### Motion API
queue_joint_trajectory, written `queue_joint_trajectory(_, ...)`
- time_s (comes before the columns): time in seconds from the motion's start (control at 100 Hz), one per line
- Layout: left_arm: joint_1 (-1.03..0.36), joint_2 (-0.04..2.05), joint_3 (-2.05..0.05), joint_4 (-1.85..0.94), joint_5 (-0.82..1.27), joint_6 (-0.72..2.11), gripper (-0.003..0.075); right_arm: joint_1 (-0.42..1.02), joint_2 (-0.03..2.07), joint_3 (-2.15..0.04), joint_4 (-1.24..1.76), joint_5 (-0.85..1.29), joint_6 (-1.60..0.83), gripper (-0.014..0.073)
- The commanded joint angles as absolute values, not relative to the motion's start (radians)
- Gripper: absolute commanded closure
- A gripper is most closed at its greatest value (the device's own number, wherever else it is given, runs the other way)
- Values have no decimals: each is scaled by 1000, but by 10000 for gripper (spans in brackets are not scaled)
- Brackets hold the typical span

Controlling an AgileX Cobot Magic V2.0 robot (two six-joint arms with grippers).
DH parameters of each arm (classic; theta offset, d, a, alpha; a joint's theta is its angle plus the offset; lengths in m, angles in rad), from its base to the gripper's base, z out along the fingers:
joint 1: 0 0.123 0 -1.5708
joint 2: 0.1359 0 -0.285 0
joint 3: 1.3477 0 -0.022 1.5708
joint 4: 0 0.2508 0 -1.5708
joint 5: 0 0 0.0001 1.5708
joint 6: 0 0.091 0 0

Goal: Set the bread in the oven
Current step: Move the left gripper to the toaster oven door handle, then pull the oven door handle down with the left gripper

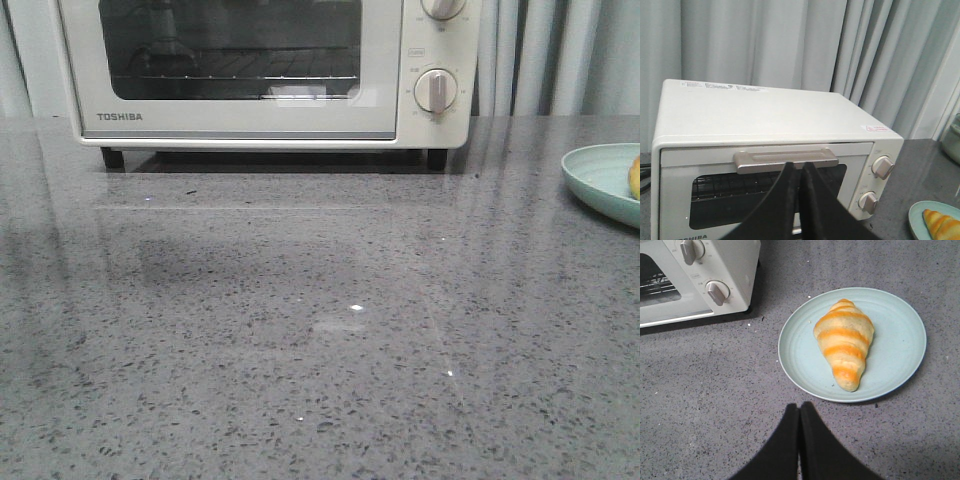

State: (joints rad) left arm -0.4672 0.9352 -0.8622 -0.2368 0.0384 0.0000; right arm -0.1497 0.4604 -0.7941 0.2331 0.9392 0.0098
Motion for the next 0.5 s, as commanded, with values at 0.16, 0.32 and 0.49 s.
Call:
queue_joint_trajectory(0.16,-478,1147,-1022,-218,-91,0,741,-157,476,-835,255,891,0,669)
queue_joint_trajectory(0.32,-478,1241,-1075,-218,-141,0,741,-157,476,-835,257,891,0,669)
queue_joint_trajectory(0.49,-478,1326,-1118,-218,-166,0,741,-157,476,-835,257,890,0,669)
